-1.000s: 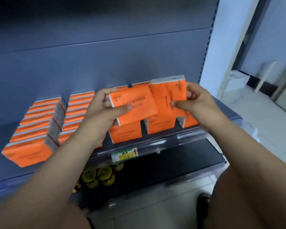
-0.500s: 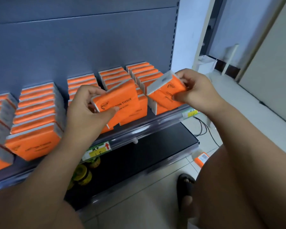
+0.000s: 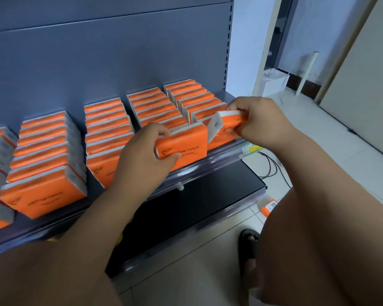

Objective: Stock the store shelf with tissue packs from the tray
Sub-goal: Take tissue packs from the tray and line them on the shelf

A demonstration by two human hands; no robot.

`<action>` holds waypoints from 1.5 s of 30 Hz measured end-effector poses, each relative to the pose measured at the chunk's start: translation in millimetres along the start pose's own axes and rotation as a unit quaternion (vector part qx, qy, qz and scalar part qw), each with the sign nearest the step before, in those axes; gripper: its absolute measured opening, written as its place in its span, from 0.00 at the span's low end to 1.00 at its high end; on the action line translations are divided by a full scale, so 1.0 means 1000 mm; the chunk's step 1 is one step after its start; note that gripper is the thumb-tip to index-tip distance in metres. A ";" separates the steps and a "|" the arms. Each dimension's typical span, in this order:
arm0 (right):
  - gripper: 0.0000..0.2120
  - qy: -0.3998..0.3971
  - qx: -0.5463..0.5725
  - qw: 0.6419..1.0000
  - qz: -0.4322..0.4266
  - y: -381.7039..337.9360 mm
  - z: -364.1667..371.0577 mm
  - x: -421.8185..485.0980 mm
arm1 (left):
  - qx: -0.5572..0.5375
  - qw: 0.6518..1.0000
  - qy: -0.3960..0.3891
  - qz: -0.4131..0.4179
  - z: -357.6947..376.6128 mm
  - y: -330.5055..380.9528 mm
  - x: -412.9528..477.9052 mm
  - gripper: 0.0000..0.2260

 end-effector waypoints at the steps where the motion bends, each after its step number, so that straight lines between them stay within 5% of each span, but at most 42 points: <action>1: 0.24 -0.006 -0.012 1.000 -0.008 -0.001 0.001 0.000 | 0.021 1.000 -0.006 0.011 0.003 0.000 0.000 0.19; 11: 0.23 -0.014 -0.085 0.996 -0.030 -0.009 0.018 0.002 | 0.252 0.962 0.012 0.103 0.011 0.003 0.006 0.16; 37: 0.21 -0.029 -0.113 0.992 0.036 -0.012 0.033 0.006 | 0.306 0.947 -0.034 0.092 0.024 -0.005 0.015 0.17; 45: 0.19 0.020 -0.132 0.990 0.053 -0.011 0.029 0.005 | 0.321 0.940 -0.051 0.102 0.027 -0.004 0.011 0.23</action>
Point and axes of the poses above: each hand's wrist, its own x-axis towards the middle knuckle, its own z-axis out of the palm, y = z × x, the point moved 6 cm from there along x, towards the middle knuckle, and after that the axes turned 6 degrees about z, right-handed, at the moved point
